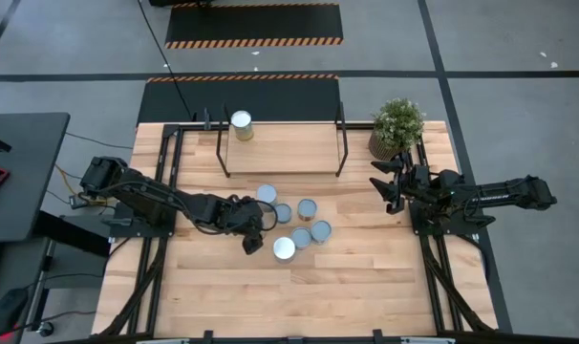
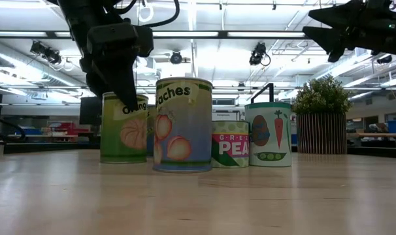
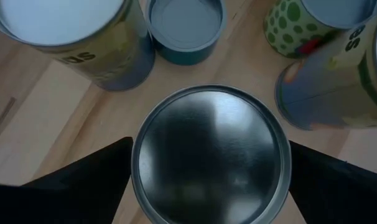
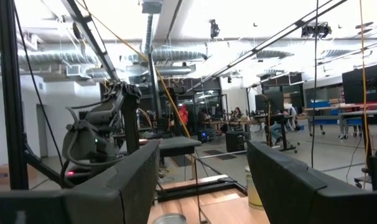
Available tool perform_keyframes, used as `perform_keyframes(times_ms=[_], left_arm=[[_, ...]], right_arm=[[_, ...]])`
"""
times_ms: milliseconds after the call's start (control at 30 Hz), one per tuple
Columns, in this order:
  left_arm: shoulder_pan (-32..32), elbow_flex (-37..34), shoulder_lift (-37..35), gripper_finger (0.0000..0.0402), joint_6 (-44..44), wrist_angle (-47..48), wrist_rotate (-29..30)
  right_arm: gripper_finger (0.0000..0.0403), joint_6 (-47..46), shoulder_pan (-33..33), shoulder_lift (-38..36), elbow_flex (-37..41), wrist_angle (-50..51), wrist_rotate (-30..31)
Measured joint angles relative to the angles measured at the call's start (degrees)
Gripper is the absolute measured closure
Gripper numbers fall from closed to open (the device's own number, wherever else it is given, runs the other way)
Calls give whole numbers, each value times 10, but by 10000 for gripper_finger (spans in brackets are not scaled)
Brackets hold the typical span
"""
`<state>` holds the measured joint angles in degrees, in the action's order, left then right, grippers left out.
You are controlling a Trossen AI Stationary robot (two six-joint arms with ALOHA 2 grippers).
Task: Pick and place cans onto a shelf
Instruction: Put the canned oranges on the shelf
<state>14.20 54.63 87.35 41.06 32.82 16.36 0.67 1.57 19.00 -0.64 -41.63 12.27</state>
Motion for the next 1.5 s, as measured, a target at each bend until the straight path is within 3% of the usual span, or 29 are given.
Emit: perform_keyframes(times_ms=[367,733,867,967,1200,1400,1500], left_arm=[[-6,0,11,21,28,0,-2],[-18,3,24,89,27,7,-21],[-33,4,19,91,18,19,-50],[-47,19,8,87,1,86,-80],[-108,93,-25,85,-74,251,-49],[-188,163,-27,85,-158,268,-37],[-228,191,-27,85,-199,264,-4]], right_arm=[[153,-5,0,5,0,12,0],[153,10,1,5,0,9,2],[153,10,1,5,0,10,2],[153,10,1,5,0,13,2],[153,10,1,5,0,11,2],[153,10,1,5,0,11,2],[153,10,1,5,0,11,2]])
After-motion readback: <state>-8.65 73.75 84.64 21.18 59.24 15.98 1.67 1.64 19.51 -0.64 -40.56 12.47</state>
